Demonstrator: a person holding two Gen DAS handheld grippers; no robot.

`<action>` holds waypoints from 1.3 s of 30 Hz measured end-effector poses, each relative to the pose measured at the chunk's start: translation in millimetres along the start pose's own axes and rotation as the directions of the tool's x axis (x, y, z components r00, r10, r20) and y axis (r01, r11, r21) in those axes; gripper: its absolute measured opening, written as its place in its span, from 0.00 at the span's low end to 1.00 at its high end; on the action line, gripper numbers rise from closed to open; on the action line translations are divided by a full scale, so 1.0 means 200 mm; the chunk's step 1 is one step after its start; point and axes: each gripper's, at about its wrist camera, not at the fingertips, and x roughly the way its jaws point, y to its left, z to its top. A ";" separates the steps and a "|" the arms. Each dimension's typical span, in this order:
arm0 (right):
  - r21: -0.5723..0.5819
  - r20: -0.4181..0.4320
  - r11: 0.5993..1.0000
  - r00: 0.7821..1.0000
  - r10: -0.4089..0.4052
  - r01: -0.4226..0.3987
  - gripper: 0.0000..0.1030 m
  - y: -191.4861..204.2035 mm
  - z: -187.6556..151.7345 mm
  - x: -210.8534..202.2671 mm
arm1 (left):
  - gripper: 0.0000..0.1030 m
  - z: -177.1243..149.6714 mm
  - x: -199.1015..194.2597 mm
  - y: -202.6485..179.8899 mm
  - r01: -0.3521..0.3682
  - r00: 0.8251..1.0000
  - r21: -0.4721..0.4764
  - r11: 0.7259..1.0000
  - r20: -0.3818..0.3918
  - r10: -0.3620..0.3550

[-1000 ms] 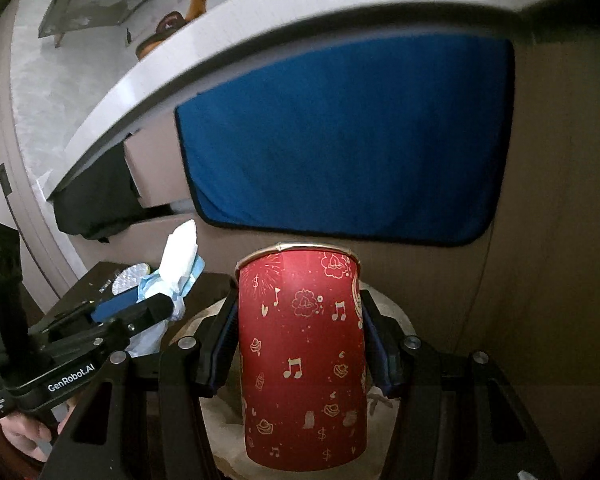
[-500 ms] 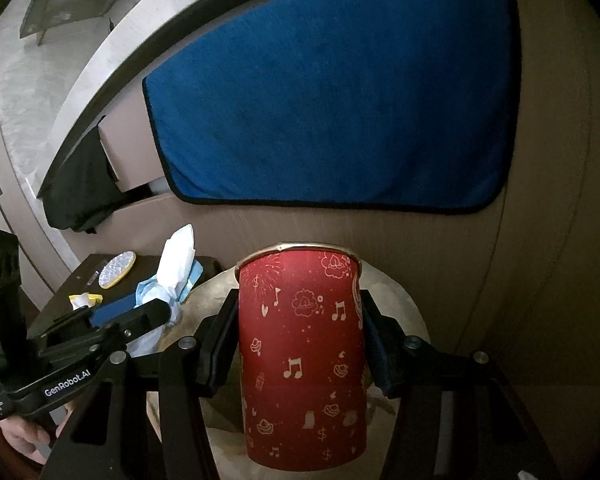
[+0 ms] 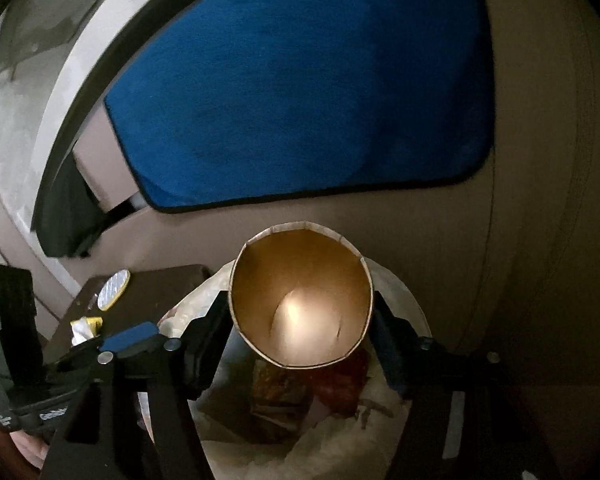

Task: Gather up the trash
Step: 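Open both grippers over the bin to drop the white bag and cup, then grasp the pink candy stick with the left gripper while the right gripper grasps the white tissue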

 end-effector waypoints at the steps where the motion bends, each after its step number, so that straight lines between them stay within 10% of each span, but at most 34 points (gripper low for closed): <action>1: 0.000 0.007 1.000 1.000 0.003 -0.003 0.63 0.01 0.00 -0.01 | 0.57 0.01 -0.02 0.01 -0.003 1.000 0.000 1.000 0.013 0.003; 12: -0.092 0.004 0.995 0.999 0.040 -0.040 0.63 0.18 -0.01 -0.11 | 0.57 -0.03 -0.38 0.36 -0.122 0.986 -0.124 0.985 0.101 0.135; 21: -0.222 0.048 0.973 0.996 0.078 -0.065 0.62 0.54 -0.08 -0.07 | 0.57 0.00 -0.80 1.05 -0.272 0.930 -0.230 0.934 0.187 0.317; 29: -0.262 -0.053 0.950 0.986 0.159 -0.167 0.62 0.85 -0.13 0.15 | 0.57 0.10 -0.76 1.71 -0.251 0.957 -0.303 0.919 0.066 0.283; 39: -0.340 -0.159 0.915 0.973 0.170 -0.216 0.62 1.17 -0.20 0.41 | 0.57 0.20 -0.39 2.09 -0.395 0.918 -0.281 0.875 -0.154 0.365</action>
